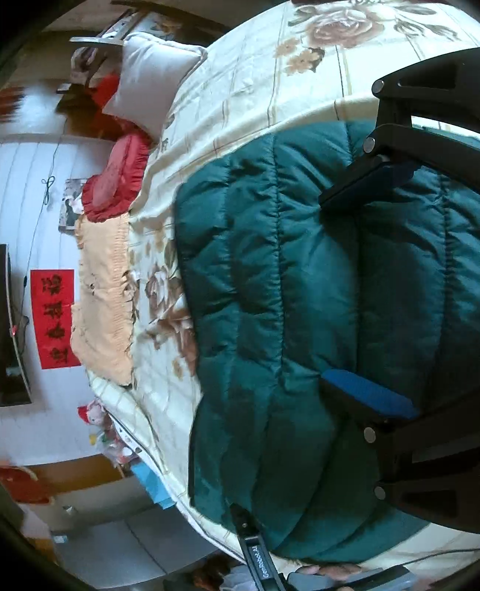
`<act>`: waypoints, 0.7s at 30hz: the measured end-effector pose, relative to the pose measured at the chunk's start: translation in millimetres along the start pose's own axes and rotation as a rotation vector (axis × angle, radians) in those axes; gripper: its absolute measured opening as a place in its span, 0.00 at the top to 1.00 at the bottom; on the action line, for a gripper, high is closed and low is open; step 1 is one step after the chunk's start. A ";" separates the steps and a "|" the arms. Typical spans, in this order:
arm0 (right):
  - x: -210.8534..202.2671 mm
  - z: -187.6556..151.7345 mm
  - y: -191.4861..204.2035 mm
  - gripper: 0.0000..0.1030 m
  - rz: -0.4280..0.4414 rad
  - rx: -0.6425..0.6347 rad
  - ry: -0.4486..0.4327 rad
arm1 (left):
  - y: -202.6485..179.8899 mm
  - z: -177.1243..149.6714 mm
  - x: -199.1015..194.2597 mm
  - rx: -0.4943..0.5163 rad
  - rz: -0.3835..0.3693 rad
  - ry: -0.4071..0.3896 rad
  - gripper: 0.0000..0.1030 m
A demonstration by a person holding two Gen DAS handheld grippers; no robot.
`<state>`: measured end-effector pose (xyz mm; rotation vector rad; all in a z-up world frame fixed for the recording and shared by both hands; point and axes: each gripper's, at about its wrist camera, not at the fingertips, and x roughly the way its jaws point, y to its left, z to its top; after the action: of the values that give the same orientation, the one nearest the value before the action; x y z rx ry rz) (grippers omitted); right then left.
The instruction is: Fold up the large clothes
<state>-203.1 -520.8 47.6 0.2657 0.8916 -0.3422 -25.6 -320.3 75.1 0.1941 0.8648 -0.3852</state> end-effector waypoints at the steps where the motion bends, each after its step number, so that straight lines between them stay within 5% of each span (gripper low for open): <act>1: 4.2 -1.1 -1.2 0.15 0.000 0.006 0.002 | -1.5 1.0 4.2 0.005 0.007 0.006 0.17; 6: 11.6 0.0 -3.6 0.10 -0.005 0.013 0.025 | -5.5 1.3 16.2 0.024 0.032 0.014 0.14; 15: -52.7 -13.7 7.8 0.11 0.071 -0.020 -0.056 | -4.9 -0.1 19.4 0.020 0.031 0.002 0.13; 21: -23.5 -38.3 6.8 0.09 0.046 -0.024 0.011 | -4.8 0.2 19.9 0.022 0.032 -0.001 0.12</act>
<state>-241.2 -496.4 43.8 0.2653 0.8988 -0.2876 -15.8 -329.7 59.8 0.2275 0.8561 -0.3648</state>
